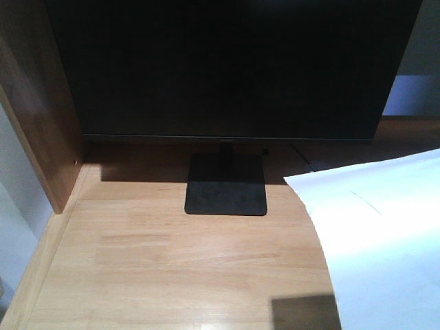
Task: Grab stapler and paper to desk for stapling
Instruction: 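Approach the desk surface in front of the black monitor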
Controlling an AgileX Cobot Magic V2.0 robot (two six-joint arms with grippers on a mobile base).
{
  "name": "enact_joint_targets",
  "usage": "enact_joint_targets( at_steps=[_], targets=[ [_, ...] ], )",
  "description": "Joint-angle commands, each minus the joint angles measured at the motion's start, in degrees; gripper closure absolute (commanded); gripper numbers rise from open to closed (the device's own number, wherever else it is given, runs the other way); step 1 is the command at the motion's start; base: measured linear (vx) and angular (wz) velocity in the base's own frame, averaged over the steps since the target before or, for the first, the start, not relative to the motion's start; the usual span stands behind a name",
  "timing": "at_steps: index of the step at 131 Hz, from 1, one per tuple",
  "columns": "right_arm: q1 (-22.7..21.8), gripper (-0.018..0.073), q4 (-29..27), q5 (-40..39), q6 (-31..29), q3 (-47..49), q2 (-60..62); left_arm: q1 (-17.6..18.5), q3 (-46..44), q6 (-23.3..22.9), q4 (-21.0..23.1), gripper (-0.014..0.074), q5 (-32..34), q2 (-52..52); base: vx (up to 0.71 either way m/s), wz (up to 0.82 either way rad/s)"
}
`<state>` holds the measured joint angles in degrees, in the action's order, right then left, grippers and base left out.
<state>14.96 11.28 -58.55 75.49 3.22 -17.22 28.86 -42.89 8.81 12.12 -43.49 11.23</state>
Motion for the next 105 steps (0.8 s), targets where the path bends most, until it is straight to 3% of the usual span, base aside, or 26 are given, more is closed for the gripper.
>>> enact_joint_targets(
  at_steps=[1, 105],
  targets=[
    [-0.29, 0.0565, 0.03, -2.62, -0.59, 1.82, -0.51, 0.19, -1.51, -0.12, 0.97, 0.0603, 6.62, 0.80, 0.05, 0.01],
    [-0.29, 0.0565, 0.03, -2.62, -0.59, 1.82, -0.51, 0.19, -1.51, -0.12, 0.97, 0.0603, 6.61, 0.86, 0.01, 0.00]
  ],
)
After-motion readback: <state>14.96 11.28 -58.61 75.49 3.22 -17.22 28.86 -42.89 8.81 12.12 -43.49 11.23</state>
